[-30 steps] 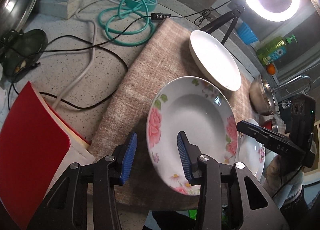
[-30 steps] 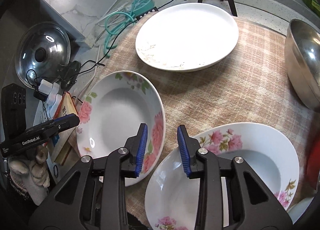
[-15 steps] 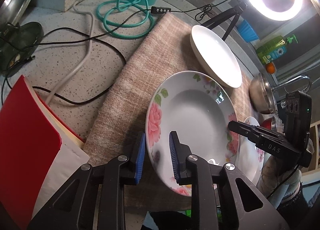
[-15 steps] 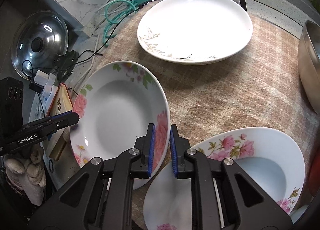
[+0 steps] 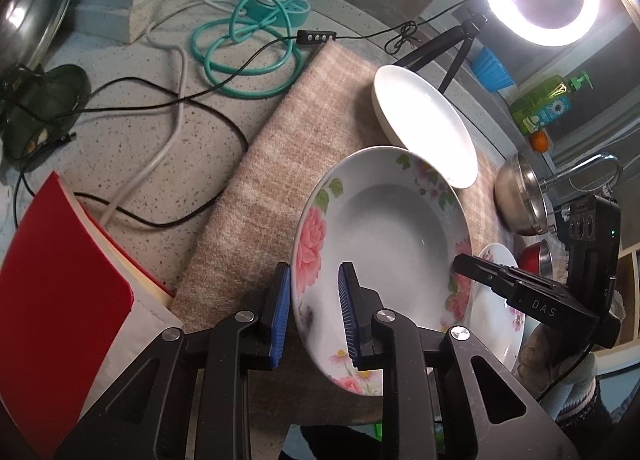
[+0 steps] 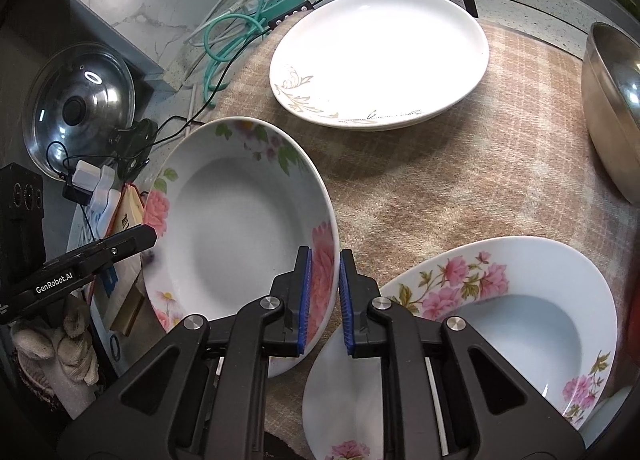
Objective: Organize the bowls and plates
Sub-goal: 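Carry the rose plate and lower it onto the pink-blossom deep plate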
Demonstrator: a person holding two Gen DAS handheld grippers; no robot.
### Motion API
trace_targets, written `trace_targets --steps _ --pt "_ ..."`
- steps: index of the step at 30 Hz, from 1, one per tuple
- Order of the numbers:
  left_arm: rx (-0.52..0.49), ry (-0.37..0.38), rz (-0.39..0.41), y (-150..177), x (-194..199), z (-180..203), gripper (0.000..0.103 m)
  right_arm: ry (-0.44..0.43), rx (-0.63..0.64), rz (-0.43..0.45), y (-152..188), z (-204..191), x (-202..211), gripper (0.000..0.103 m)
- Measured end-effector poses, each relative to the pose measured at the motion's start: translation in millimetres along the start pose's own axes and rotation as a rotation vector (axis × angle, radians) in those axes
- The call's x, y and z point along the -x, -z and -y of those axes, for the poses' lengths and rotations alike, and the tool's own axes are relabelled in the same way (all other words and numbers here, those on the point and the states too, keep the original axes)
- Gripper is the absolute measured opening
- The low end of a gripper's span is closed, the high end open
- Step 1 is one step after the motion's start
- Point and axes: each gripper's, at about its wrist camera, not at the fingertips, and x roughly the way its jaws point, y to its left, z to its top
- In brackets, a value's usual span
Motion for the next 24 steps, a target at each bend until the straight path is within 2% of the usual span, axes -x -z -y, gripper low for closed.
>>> trace_targets --steps 5,14,24 --pt "-0.016 -0.003 0.019 -3.8 5.6 6.7 0.022 -0.003 -0.018 0.025 1.1 -0.7 10.1 0.014" --pt "-0.069 0.035 0.041 -10.7 15.1 30.9 0.022 -0.008 -0.071 0.07 13.9 8.8 41.5 0.014" --pt "-0.191 0.11 -0.013 -5.6 -3.2 79.9 0.022 0.039 -0.196 0.123 54.0 50.6 83.5 0.014"
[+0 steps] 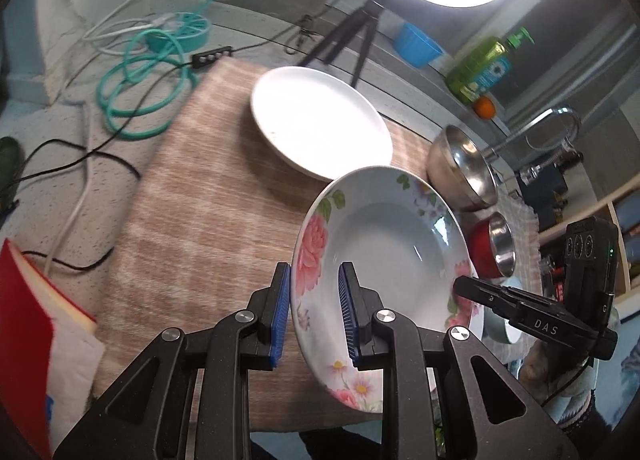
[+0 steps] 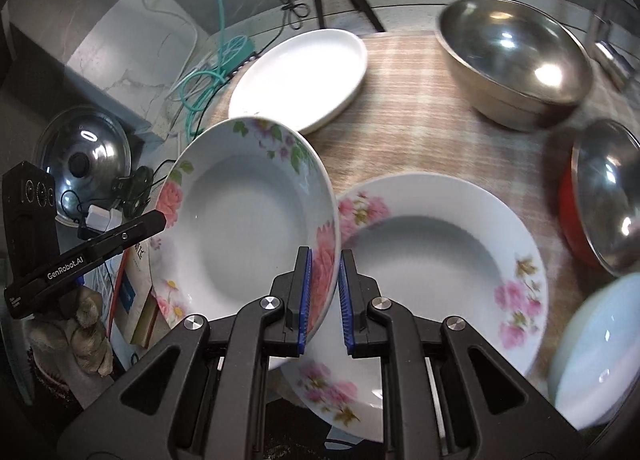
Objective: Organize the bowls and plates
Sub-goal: 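Carry the rose plate and lower it onto the pink-blossom deep plate, then open the right gripper and release the rose plate on the stack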
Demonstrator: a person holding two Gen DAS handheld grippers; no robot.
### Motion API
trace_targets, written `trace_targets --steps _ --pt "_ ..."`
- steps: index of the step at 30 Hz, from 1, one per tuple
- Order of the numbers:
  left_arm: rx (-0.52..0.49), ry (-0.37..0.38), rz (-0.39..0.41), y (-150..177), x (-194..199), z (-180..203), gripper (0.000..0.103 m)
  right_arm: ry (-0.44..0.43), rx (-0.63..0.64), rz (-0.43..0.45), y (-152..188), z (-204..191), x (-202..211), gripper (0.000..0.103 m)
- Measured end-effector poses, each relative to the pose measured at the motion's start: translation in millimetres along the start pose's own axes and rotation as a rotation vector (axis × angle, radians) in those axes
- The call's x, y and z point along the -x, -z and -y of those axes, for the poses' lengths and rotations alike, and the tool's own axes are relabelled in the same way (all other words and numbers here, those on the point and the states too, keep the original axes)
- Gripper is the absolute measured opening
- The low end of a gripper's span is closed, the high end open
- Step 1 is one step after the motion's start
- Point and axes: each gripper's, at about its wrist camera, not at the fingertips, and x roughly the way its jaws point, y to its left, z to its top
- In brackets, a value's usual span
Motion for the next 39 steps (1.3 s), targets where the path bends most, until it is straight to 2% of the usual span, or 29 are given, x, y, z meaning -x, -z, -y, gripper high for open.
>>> trace_targets --steps 16,27,39 --pt "-0.172 0.06 -0.123 8.5 -48.2 61.9 0.022 0.09 -0.184 0.02 54.9 65.4 28.2 0.014" --pt "-0.246 0.057 -0.164 12.2 -70.6 85.7 0.022 0.135 -0.228 0.026 70.5 84.2 33.8 0.014" --pt "-0.274 0.033 -0.18 13.0 -82.7 91.8 0.022 0.165 -0.216 0.021 73.1 87.8 31.6 0.015"
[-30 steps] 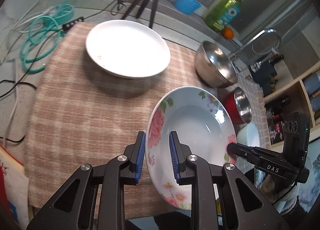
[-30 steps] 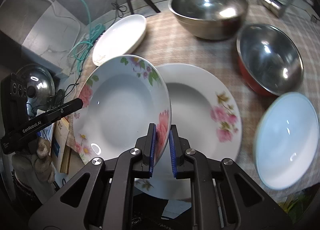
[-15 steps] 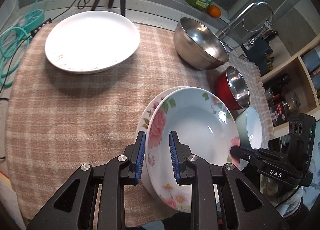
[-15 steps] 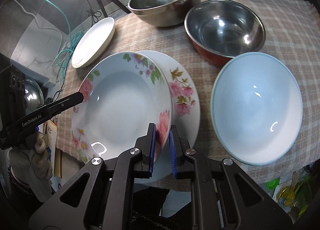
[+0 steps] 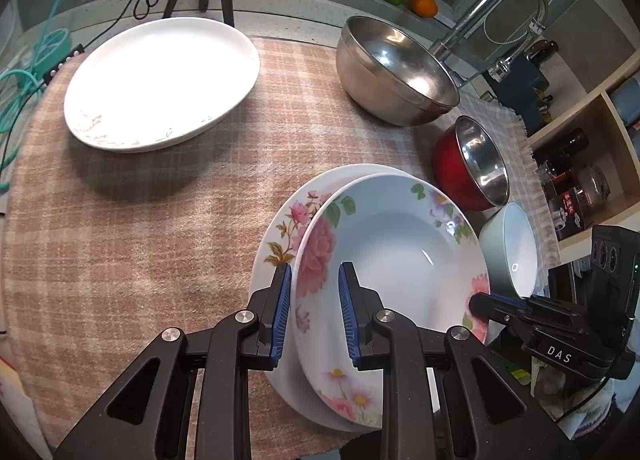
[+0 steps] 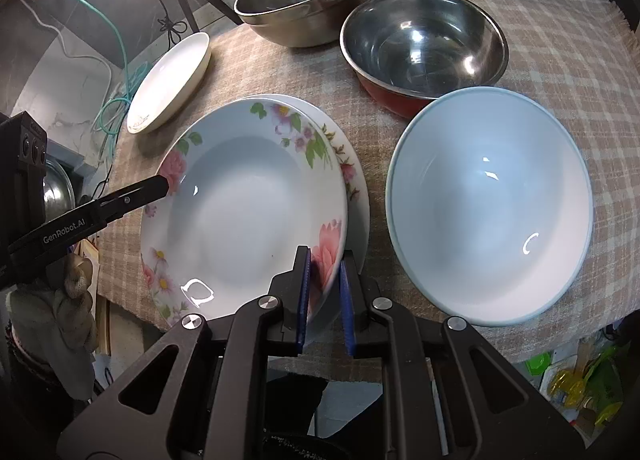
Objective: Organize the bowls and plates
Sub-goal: 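Open the right gripper and release the rose plate on the stack, then move the right gripper to the white oval plate and grasp its rim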
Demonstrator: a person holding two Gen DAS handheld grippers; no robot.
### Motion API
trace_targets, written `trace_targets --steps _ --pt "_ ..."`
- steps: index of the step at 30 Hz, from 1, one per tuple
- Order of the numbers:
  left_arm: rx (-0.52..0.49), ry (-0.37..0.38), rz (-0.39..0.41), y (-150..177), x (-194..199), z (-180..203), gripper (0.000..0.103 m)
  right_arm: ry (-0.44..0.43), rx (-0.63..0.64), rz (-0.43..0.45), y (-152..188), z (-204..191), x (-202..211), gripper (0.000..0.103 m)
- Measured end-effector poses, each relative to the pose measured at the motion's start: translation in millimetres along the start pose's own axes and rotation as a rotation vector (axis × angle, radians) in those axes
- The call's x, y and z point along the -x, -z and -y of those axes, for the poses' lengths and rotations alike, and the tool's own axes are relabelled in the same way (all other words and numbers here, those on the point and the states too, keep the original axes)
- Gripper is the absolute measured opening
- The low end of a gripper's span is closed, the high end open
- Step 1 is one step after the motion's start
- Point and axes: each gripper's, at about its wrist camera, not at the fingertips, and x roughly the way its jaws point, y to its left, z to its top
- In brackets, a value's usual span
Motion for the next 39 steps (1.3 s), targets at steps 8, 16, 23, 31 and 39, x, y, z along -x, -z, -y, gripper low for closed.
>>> trace_targets --steps 8,16,23,31,39 --pt "-0.018 0.002 0.031 -5.9 6.9 4.2 0.02 0.015 0.044 -0.011 -2.5 -10.5 -3.9 0.017" --pt "-0.045 -0.011 0.066 -11.6 14.3 13.9 0.021 0.106 0.167 0.087 -2.7 -34.8 16.6 0.052" --pt "-0.022 -0.005 0.083 -13.0 22.2 7.5 0.048 0.049 0.18 0.116 -11.9 -45.3 29.0 0.066" --pt "0.067 -0.021 0.086 -14.8 31.0 -28.6 0.064 -0.049 0.197 0.106 -35.4 -69.5 30.5 0.081" --pt "0.117 -0.081 0.155 -32.7 57.6 -77.9 0.064 -0.123 0.202 0.135 -74.9 -104.7 27.8 0.081"
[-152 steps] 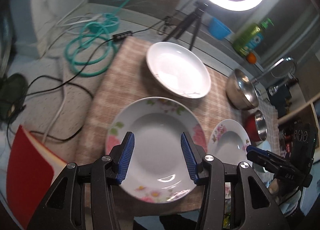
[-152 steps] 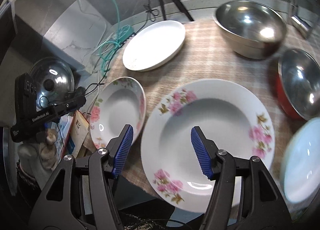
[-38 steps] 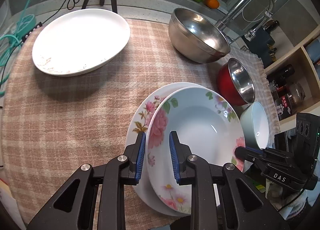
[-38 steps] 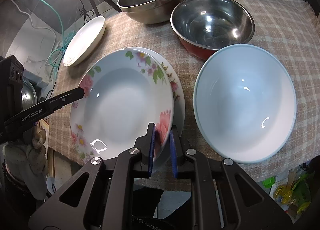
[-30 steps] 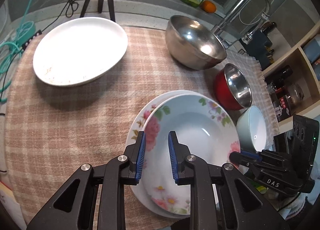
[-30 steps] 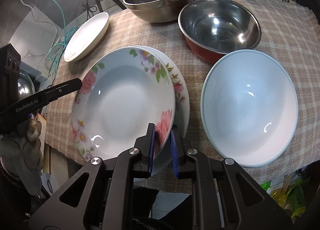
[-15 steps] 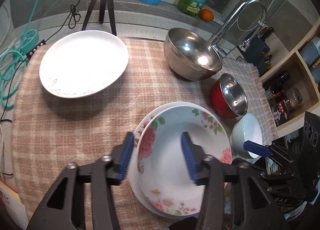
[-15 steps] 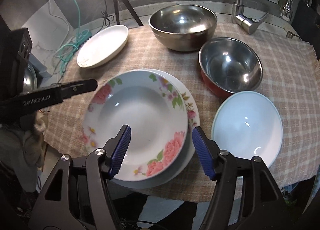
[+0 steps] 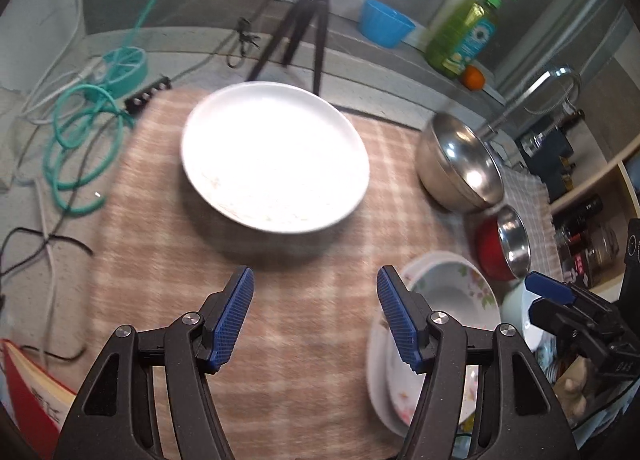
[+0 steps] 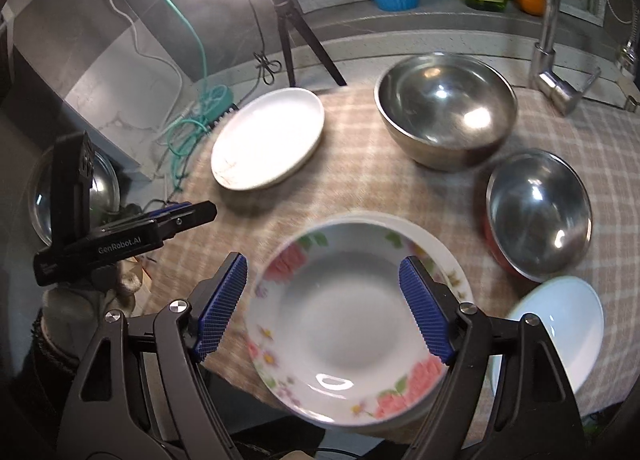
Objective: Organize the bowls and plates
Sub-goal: 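Move the right gripper to the white oval plate and grasp its rim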
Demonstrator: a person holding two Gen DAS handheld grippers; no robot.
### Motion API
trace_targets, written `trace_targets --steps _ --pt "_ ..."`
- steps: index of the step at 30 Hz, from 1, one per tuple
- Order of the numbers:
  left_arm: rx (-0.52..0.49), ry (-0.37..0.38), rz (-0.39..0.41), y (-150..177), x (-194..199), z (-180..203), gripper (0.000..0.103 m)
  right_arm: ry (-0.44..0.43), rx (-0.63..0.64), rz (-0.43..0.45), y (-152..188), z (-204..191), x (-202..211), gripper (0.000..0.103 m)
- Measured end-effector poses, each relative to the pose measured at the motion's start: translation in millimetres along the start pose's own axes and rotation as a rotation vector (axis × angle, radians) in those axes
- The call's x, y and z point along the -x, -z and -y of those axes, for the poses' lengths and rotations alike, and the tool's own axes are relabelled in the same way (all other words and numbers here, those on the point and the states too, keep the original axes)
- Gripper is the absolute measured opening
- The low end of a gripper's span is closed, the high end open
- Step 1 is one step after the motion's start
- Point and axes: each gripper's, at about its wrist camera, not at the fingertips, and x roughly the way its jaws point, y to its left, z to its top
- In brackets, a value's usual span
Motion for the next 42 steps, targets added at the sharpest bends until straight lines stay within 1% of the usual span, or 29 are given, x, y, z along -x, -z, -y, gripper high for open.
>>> trace_targets --steps 3,6,10,15,17,20,22,26,28,30,32,34,35,36,38,40,41,42 --pt "0.018 -0.016 0.026 -14.1 4.5 -18.4 0.064 -0.006 -0.008 0.003 -13.7 -5.2 -10.4 0.081" --pt "0.031 -0.03 0.046 -28.9 4.5 -35.9 0.064 -0.031 -0.046 -0.01 -24.8 -6.3 -25.5 0.081" --pt "0.02 -0.042 0.05 -44.6 -2.4 -49.9 0.064 -0.059 -0.102 -0.026 -36.2 -3.6 -47.6 0.081" --pt "0.021 -0.04 0.037 -61.0 -17.0 -65.7 0.061 -0.037 -0.11 -0.023 -51.8 -4.8 -69.2 0.081" --pt "0.019 -0.05 0.032 -66.8 -22.3 -69.5 0.061 -0.025 -0.114 -0.025 -59.4 -4.1 -79.0 0.081" --pt "0.007 -0.05 0.02 -76.6 -32.1 -72.7 0.055 -0.012 -0.137 -0.039 -68.2 0.6 -93.7 0.081" --pt "0.011 -0.044 0.007 -81.2 -38.7 -75.5 0.049 -0.012 -0.155 -0.048 -72.2 4.2 -103.5 0.081" --pt "0.004 -0.043 -0.015 -89.4 -53.4 -79.1 0.044 0.012 -0.158 -0.06 -78.4 6.5 -120.2 0.068" --pt "0.012 -0.032 -0.026 -91.0 -59.7 -80.9 0.039 0.021 -0.157 -0.07 -80.9 7.5 -127.0 0.065" --pt "0.018 -0.031 -0.033 -93.1 -64.9 -81.9 0.037 0.027 -0.15 -0.085 -83.1 7.7 -133.9 0.055" --pt "0.023 -0.035 -0.034 -94.7 -68.8 -83.7 0.036 0.025 -0.147 -0.096 -84.9 8.1 -140.0 0.052" --pt "0.024 -0.032 -0.036 -96.0 -71.3 -85.5 0.03 0.027 -0.14 -0.106 -87.0 7.5 -145.6 0.046" --pt "0.022 -0.033 -0.038 -96.3 -72.6 -85.8 0.029 0.026 -0.137 -0.112 -88.2 7.5 -148.3 0.04" --pt "0.019 -0.036 -0.041 -97.1 -74.0 -85.9 0.028 0.025 -0.135 -0.114 -88.4 7.3 -149.0 0.038" --pt "0.021 -0.036 -0.047 -98.0 -76.4 -87.7 0.025 0.034 -0.135 -0.123 -90.1 7.4 -152.9 0.037" --pt "0.024 -0.033 -0.053 -98.9 -78.6 -89.3 0.023 0.031 -0.136 -0.13 -91.2 7.3 -155.6 0.031" --pt "0.024 -0.034 -0.054 -99.3 -79.4 -90.2 0.022 0.029 -0.137 -0.135 -91.7 7.4 -157.2 0.026" --pt "0.025 -0.034 -0.055 -100.6 -81.3 -90.6 0.019 0.03 -0.138 -0.139 -92.6 7.5 -159.4 0.024"
